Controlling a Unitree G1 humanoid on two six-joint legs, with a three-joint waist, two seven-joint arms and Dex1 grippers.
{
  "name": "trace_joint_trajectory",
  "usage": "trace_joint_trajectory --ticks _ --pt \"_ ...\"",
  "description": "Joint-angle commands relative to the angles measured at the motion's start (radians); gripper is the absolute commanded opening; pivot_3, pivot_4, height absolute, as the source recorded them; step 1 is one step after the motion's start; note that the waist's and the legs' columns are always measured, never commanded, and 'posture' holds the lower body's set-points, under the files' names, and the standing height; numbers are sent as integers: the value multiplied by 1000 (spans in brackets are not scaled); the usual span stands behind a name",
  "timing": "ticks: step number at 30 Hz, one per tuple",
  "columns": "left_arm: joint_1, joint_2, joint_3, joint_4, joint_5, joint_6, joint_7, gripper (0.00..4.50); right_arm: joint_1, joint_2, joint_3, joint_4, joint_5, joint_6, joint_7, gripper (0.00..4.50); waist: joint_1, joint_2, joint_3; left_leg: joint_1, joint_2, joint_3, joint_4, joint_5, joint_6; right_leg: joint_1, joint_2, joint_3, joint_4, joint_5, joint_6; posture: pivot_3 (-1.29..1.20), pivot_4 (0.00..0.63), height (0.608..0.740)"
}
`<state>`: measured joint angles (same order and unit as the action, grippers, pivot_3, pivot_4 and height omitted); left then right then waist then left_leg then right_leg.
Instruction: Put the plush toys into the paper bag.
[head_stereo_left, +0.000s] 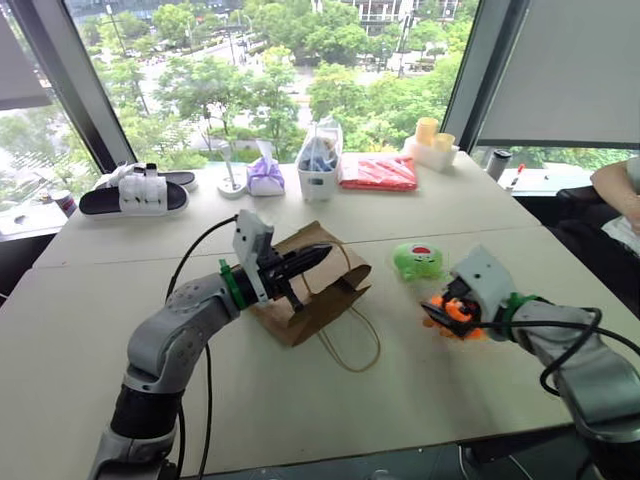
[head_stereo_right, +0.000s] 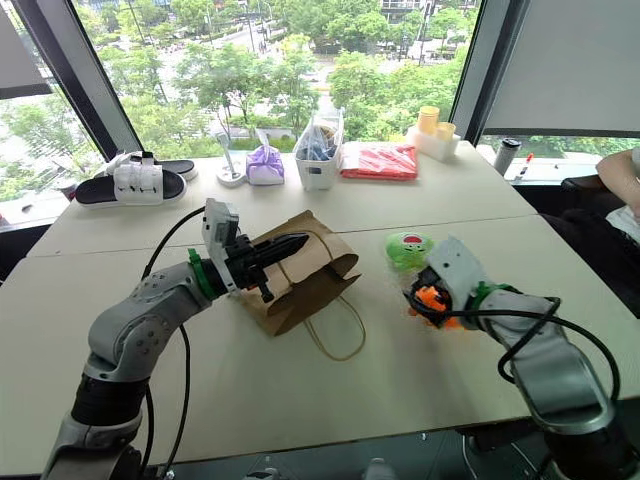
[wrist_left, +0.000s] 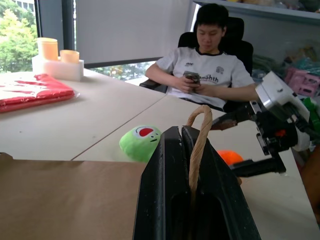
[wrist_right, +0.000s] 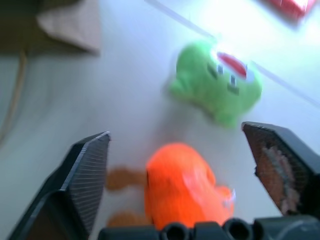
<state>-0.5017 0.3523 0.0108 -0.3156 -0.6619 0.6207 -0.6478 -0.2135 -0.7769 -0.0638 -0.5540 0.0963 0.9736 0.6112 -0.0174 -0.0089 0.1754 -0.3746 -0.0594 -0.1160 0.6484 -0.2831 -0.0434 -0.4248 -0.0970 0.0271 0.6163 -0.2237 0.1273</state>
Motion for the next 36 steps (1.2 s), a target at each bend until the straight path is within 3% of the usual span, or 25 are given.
trace_joint_trajectory --ticks 1,11,14,20,22,29,36 --pt "-2 4 -4 -27 15 -34 -8 0 69 -22 -2 55 -6 -105 15 4462 5 0 0 0 0 0 0 0 0 0 0 0 0 0 0 0 150 740" --pt "0 -8 -14 -38 29 -41 8 0 75 -20 30 310 -103 -350 -57 4462 7 0 0 0 -1 0 3 0 0 4 0 0 -1 0 0 0 150 740" --pt "-2 -10 -13 -33 35 -45 13 0 60 -19 18 334 -103 -368 -59 3645 8 0 0 0 -1 0 3 0 0 4 0 0 -1 0 0 0 150 740" --pt "-12 -21 1 -29 35 -45 33 0 27 -31 -10 299 -79 -371 -38 705 8 0 0 0 -1 -1 3 0 0 4 0 0 -2 0 0 0 150 740" --pt "-24 -23 12 -31 24 -35 41 0 13 -15 -19 232 -22 -319 0 47 8 0 0 0 -1 -1 3 0 0 4 0 0 -2 0 0 0 150 740" --pt "-81 -29 46 -35 -34 5 65 0 -147 127 91 14 125 -146 19 47 5 0 0 0 0 -1 2 0 0 3 0 0 -1 0 0 0 150 740" --pt "-105 -28 52 -42 -79 37 77 0 -242 288 243 65 121 -134 -27 47 8 -1 0 -1 -1 -2 2 0 0 2 0 0 -1 0 0 0 150 740"
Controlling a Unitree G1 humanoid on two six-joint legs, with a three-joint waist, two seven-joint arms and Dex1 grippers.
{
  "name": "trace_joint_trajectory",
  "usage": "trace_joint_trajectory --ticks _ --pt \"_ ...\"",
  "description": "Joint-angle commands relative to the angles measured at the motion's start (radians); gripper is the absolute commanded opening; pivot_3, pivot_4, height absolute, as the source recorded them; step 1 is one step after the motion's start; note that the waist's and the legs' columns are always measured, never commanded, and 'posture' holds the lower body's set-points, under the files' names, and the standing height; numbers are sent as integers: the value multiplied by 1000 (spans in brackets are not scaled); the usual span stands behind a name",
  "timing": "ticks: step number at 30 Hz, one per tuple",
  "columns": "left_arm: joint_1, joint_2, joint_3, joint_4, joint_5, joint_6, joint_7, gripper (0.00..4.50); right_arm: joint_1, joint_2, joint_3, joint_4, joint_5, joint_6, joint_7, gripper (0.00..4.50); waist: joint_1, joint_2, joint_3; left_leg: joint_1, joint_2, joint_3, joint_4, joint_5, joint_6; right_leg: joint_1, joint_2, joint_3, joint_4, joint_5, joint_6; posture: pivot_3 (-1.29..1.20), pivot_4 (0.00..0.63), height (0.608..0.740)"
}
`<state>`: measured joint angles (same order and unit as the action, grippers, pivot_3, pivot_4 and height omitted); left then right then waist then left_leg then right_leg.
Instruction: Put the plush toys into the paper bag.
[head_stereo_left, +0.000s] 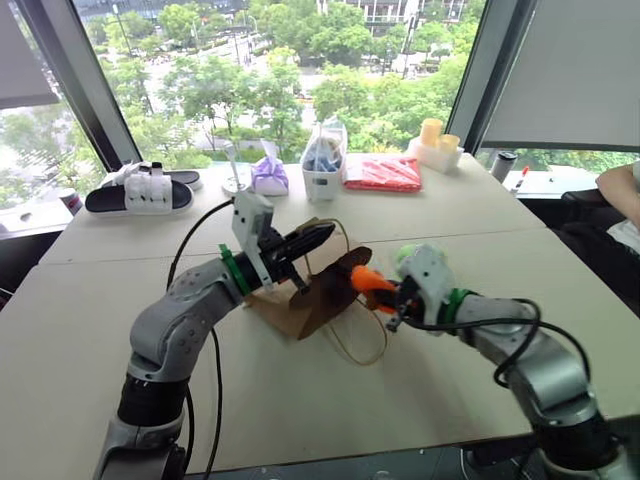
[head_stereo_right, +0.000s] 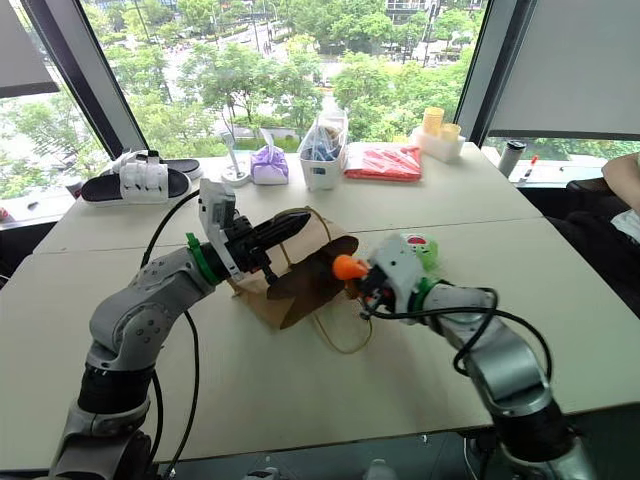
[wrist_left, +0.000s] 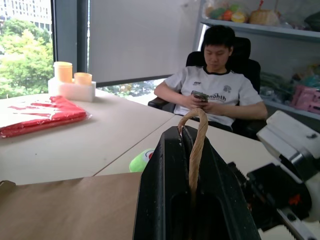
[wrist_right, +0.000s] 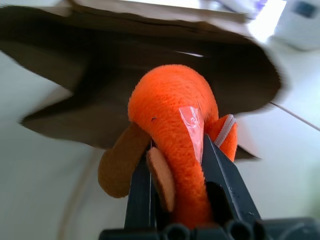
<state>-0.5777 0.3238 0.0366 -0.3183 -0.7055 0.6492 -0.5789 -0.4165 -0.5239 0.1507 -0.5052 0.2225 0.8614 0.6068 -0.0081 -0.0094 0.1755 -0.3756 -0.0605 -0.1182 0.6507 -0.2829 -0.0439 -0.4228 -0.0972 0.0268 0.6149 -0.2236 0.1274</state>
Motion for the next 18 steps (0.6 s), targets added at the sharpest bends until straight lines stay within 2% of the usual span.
trace_joint_trajectory --ticks 1,6,10,11,14,18 --pt "-29 -1 27 -45 -46 16 11 0 -65 69 65 62 -21 -55 -29 47 -3 0 0 0 0 0 0 0 0 0 0 0 0 0 0 0 150 740" --pt "-28 -18 43 -82 -105 57 56 0 -218 267 161 378 -84 -246 -62 47 -13 0 0 2 1 1 -2 1 -2 -3 1 0 3 1 -1 0 150 740" --pt "-19 -28 51 -108 -138 79 104 0 -288 367 211 597 -140 -421 -64 47 -9 0 0 1 1 1 -2 3 -6 -4 1 0 4 1 -1 0 150 740" --pt "-16 -29 51 -113 -144 82 113 0 -296 384 212 629 -147 -458 -64 929 -7 0 0 1 1 0 -2 4 -6 -4 1 0 4 1 -1 0 150 740" --pt "-11 -31 54 -121 -153 85 134 0 -308 427 198 685 -136 -526 -43 2411 -7 0 0 0 0 0 -2 4 -7 -4 0 0 3 1 -1 0 150 740" --pt "-4 -24 58 -127 -163 83 148 0 -302 424 191 674 -139 -539 -20 4422 -10 0 0 0 0 0 -3 4 -7 -4 1 0 3 1 -1 0 150 740"
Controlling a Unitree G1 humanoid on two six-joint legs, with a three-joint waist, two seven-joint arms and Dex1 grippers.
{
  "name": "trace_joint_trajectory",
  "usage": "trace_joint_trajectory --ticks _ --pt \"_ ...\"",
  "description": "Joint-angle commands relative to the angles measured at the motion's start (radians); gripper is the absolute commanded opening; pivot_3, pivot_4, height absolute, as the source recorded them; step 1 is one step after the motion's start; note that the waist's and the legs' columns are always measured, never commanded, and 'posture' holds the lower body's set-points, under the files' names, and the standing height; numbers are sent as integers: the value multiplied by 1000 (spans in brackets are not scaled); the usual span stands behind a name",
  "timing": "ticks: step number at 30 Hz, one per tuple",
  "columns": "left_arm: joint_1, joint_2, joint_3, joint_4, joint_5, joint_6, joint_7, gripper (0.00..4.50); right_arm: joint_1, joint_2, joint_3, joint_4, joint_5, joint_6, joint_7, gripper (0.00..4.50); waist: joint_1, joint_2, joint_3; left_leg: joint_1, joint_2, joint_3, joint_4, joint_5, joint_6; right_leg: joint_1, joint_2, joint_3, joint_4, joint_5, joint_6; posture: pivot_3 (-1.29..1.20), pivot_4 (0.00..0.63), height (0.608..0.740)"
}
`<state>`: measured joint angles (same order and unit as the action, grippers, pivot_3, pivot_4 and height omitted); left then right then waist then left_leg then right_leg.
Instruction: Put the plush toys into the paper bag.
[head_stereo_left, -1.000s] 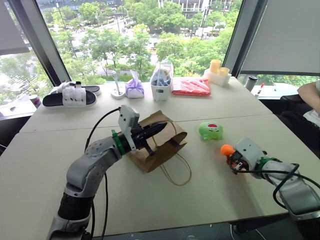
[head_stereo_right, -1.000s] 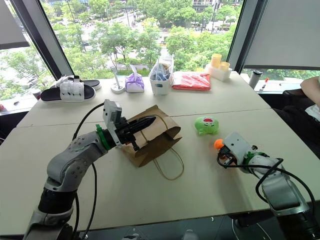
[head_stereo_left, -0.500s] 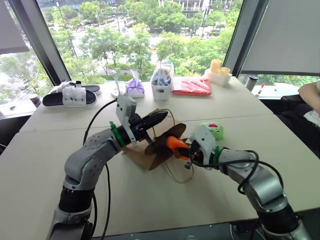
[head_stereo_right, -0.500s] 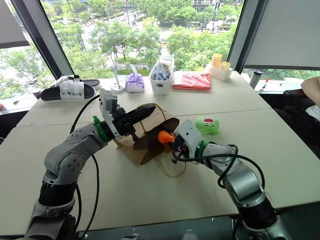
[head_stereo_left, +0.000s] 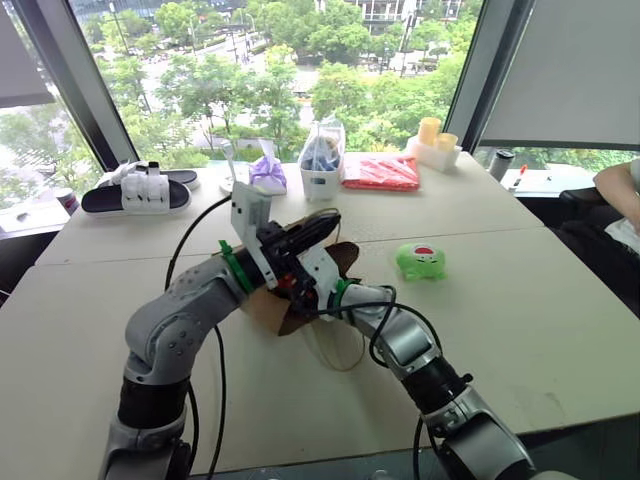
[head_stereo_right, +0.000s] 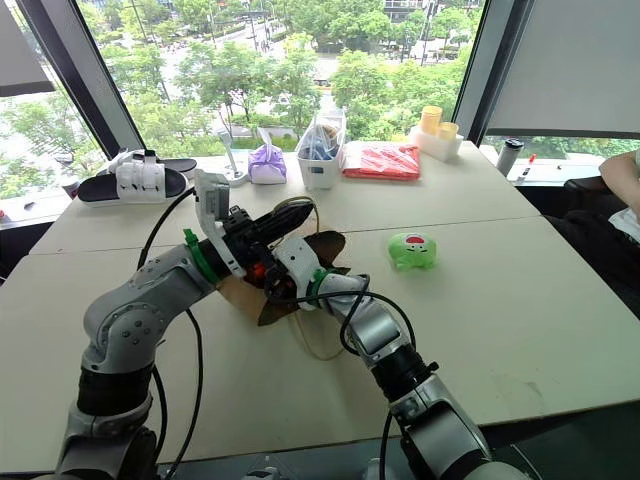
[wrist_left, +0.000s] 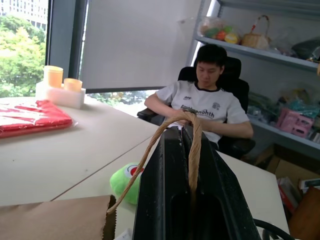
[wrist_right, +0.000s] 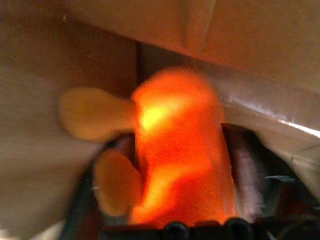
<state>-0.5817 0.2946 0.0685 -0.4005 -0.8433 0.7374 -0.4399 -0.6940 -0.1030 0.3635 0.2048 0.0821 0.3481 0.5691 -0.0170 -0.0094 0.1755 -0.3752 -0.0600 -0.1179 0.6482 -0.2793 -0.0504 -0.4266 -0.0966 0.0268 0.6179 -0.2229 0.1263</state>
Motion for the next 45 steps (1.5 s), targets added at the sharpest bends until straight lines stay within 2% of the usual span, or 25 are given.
trace_joint_trajectory --ticks 1,4,7,10,13,15,18,22,26,29,33,35,38,42,43,45 --pt "0 7 28 -44 -27 -6 10 0 -22 0 -26 -44 2 -22 20 4471 -2 0 0 0 0 0 0 0 0 0 0 0 0 0 0 0 150 740" --pt "6 17 33 -41 -30 -8 10 0 4 -41 -45 -126 10 7 42 4471 -2 0 0 0 0 0 0 0 0 0 0 0 0 0 0 0 150 740" --pt "22 39 38 -31 -23 -15 -4 0 52 -164 -120 -349 61 123 89 4471 5 0 0 0 0 0 0 0 0 0 0 0 0 0 0 0 150 740" --pt "36 53 40 -23 -18 -23 -14 0 114 -309 -270 -540 147 263 117 4471 9 0 0 -2 -1 0 0 -2 4 0 0 0 -2 0 0 0 150 740" --pt "38 60 37 -13 -12 -30 -24 0 160 -411 -402 -575 196 324 116 4471 6 0 0 -1 0 0 0 -3 5 1 0 0 -3 0 0 0 150 740" --pt "38 60 36 -8 -11 -33 -29 0 180 -447 -451 -501 182 309 93 4471 0 0 0 0 0 0 0 -3 6 1 0 0 -2 0 0 0 150 740" --pt "36 58 31 -3 -4 -37 -35 0 184 -469 -439 -357 126 223 74 4471 -3 0 0 1 1 2 0 -3 6 1 0 0 -2 0 0 0 150 740" --pt "32 53 21 2 9 -42 -47 0 91 -428 -369 -10 9 31 8 4471 -2 0 0 1 1 3 0 -3 6 1 0 0 -2 0 -1 0 150 740" --pt "32 52 17 1 19 -47 -51 0 9 -388 -304 247 -76 -138 -30 4471 -2 0 0 1 1 3 0 -2 4 1 0 0 -2 1 -1 0 150 740" --pt "30 49 14 -7 28 -50 -46 0 -62 -379 -229 459 -202 -294 -135 4471 -1 0 0 0 1 3 0 0 1 0 0 1 -2 1 -1 0 150 740" --pt "29 43 11 -14 38 -52 -35 0 -136 -368 -199 627 -280 -379 -252 4471 0 0 0 0 0 3 0 0 0 1 0 1 -3 1 -1 0 150 740" --pt "29 40 9 -19 40 -53 -29 0 -162 -365 -201 678 -297 -400 -297 3619 1 0 0 0 0 3 0 0 0 1 0 1 -3 1 -1 0 150 740" --pt "29 37 7 -20 43 -54 -25 0 -182 -368 -202 719 -318 -425 -333 2070 0 0 0 0 0 3 0 0 -1 1 0 1 -3 1 -1 0 150 740" --pt "23 31 5 -13 52 -57 -25 0 -168 -389 -223 677 -307 -420 -313 105 0 0 0 0 0 3 0 0 -1 1 0 1 -3 1 -1 0 150 740" --pt "21 29 6 -10 52 -56 -25 0 -151 -394 -234 628 -290 -408 -289 45 1 0 0 0 0 2 0 0 -1 1 0 1 -3 1 -1 0 150 740" --pt "14 31 12 -4 48 -52 -28 0 -66 -426 -257 378 -234 -364 -185 45 5 0 0 0 0 2 0 0 -1 1 0 1 -3 1 -1 0 150 740"
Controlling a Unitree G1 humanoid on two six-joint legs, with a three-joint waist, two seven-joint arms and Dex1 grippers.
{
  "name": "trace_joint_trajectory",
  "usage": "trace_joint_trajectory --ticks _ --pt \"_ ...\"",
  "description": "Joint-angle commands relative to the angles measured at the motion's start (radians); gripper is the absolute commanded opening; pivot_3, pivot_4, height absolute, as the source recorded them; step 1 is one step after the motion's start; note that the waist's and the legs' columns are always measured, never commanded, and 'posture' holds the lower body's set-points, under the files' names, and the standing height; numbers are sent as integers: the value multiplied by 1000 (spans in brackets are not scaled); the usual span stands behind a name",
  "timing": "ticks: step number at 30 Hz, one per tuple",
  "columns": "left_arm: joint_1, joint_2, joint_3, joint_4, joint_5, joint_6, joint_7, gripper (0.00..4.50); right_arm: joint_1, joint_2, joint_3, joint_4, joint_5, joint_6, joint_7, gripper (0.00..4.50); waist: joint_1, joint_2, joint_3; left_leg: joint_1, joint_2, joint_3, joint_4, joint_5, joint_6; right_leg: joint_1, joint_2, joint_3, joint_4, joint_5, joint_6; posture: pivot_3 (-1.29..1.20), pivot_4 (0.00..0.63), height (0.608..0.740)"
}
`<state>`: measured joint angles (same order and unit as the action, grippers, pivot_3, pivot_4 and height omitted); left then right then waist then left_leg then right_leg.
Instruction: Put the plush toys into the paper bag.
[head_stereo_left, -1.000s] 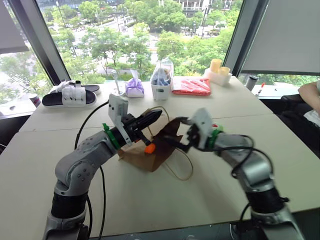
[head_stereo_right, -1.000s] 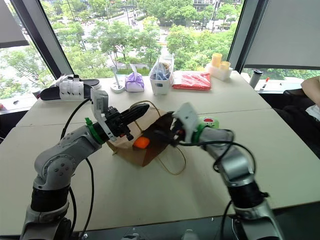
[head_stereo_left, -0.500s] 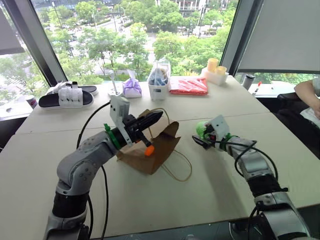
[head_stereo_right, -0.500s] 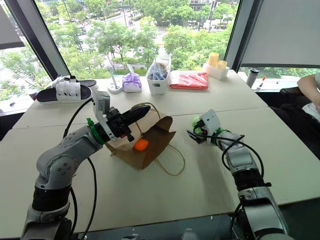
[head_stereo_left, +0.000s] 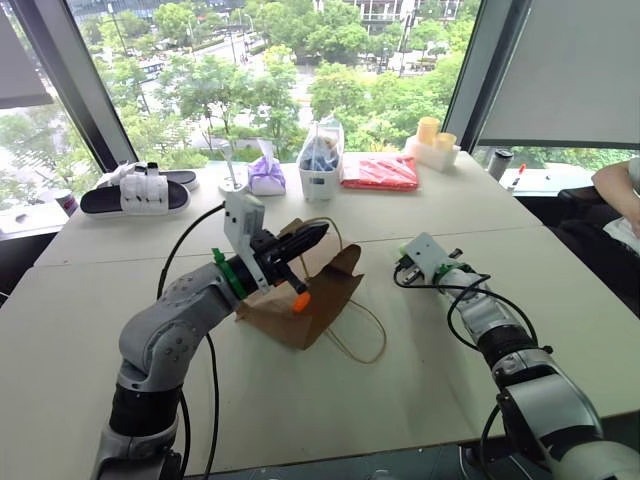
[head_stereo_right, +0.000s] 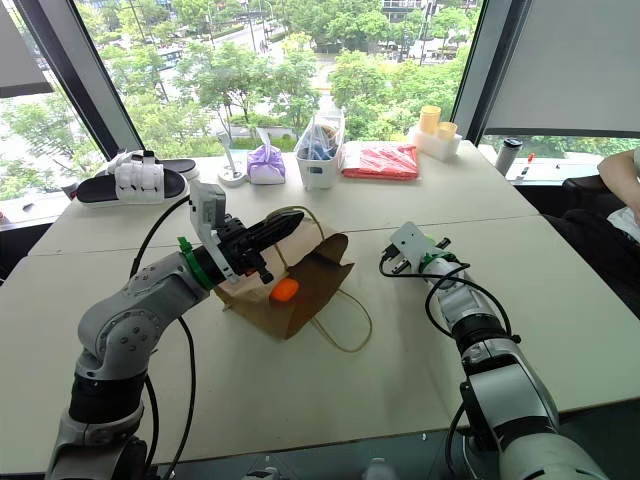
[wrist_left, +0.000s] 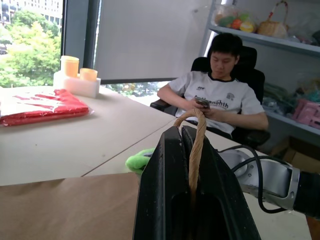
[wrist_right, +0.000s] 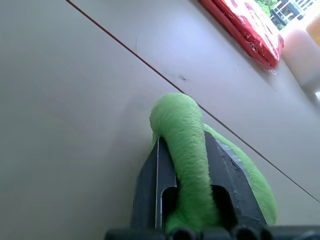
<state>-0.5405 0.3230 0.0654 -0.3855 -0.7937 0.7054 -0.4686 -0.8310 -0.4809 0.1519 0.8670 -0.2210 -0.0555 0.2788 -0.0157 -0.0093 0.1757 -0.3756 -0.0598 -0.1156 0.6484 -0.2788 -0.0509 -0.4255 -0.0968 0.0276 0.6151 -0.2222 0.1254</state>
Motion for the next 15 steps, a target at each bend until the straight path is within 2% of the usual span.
trace_joint_trajectory --ticks 1,4,8,12,15 --pt "-32 5 22 -15 -8 -15 2 0 115 -60 -59 -415 101 87 153 45 4 0 0 -1 0 -1 0 0 0 0 0 0 0 0 0 0 150 740" --pt "-43 14 44 -3 -29 -2 0 0 251 -94 -104 -822 204 298 257 45 1 0 0 -1 0 -1 -1 0 1 -1 0 0 -1 0 0 0 150 740" --pt "-56 24 49 15 -34 3 -10 0 382 -112 -135 -1218 332 562 324 45 0 0 0 0 1 -1 -1 -3 5 -1 0 0 0 0 0 0 150 740" --pt "-67 29 44 29 -37 4 -19 0 412 -39 -118 -1407 433 739 295 45 3 0 0 0 1 -1 1 -3 6 1 0 -1 0 0 0 0 150 740" --pt "-72 30 39 34 -34 3 -26 0 414 68 -47 -1407 423 762 225 45 2 0 0 1 1 -1 1 -3 6 1 0 -1 1 0 0 0 150 740"
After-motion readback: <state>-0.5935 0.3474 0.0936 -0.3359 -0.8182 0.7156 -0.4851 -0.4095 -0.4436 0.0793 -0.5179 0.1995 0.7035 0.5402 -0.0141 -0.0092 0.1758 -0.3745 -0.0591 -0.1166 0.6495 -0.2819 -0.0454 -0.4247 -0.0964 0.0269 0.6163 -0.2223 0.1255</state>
